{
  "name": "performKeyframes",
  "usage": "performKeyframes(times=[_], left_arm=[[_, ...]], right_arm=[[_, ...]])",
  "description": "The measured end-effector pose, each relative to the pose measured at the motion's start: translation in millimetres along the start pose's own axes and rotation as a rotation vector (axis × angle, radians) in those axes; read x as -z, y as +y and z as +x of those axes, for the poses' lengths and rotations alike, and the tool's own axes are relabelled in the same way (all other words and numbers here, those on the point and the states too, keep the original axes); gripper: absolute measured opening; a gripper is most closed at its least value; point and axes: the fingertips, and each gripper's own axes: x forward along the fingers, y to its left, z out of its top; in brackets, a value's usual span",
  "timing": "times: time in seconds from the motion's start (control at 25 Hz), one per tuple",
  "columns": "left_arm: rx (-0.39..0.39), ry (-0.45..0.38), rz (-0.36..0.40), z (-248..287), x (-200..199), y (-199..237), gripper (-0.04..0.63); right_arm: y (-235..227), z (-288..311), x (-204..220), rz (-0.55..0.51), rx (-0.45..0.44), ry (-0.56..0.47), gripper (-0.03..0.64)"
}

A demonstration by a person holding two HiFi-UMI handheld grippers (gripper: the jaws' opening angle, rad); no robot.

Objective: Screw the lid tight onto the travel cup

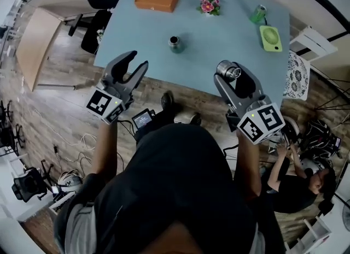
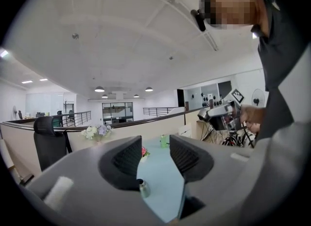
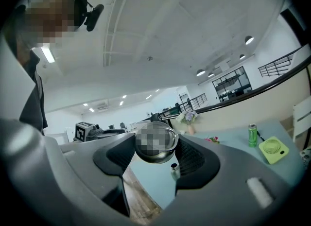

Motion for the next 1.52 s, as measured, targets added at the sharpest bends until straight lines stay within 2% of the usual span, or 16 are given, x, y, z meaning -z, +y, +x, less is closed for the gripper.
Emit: performKeyframes(times=[0.2,0.96,1.2,1.52], left_arm=[[0.063,-0.022,0.008,17.9,0.0,19.7,0.189],[0.296,-0.073,-0.059,54.0,38.8,143.3,0.204],[0.352,-0.073,-0.082,61.4,56.0,164.5,0.213],[0.406,-0.083,-0.1,70.1,70.0,169.6,0.228]], right_arm=[[-1.2,14.2,3.1,0.006,0.052,0.012,0.261],[29.0,134.5,1.5,-0.02,0.252,0.059,0.261],[33.5,158.8,2.5,-0.029,0.302,0.079,0.261],[32.9,181.5,4.8,-0.034,0.328,0.117,0.261]])
